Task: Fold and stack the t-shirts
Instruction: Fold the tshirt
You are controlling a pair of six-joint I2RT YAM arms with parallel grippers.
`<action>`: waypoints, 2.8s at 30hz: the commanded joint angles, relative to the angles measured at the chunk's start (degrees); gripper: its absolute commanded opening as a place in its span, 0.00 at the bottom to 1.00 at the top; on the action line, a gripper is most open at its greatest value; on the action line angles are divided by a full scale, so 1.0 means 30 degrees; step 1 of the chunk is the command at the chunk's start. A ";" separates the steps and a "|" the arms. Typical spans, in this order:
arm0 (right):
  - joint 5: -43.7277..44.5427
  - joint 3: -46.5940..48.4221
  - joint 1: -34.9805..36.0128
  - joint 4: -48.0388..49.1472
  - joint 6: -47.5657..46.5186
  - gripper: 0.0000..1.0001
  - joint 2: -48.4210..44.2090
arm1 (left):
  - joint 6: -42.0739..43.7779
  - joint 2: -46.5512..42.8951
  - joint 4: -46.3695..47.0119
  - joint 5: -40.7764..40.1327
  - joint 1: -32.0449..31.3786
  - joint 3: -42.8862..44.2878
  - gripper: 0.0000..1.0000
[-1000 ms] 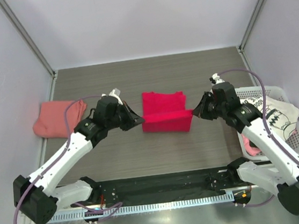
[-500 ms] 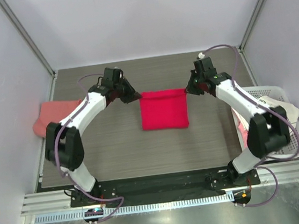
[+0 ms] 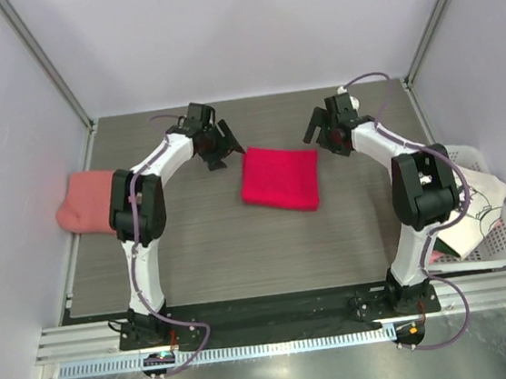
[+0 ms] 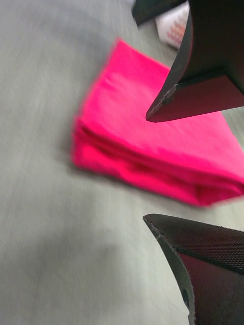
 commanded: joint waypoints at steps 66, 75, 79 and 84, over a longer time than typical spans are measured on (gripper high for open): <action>-0.4200 -1.1362 0.1475 0.6441 -0.0004 0.44 -0.7949 | 0.3790 -1.0045 -0.5023 -1.9064 0.2483 -0.9790 0.77; -0.4140 -1.2739 0.1475 0.8171 0.0348 0.53 -0.8711 | 0.5315 -0.4100 -0.5285 -2.0853 0.4890 -0.6774 0.82; -0.4054 -1.3003 0.1446 0.8465 0.0465 0.54 -0.8653 | 0.6195 -0.1933 -0.5197 -2.0154 0.5269 -0.5866 0.82; -0.3965 -1.3092 0.1475 0.8582 0.0494 0.59 -0.8127 | 0.6608 -0.0374 -0.5573 -1.8305 0.6267 -0.4957 0.72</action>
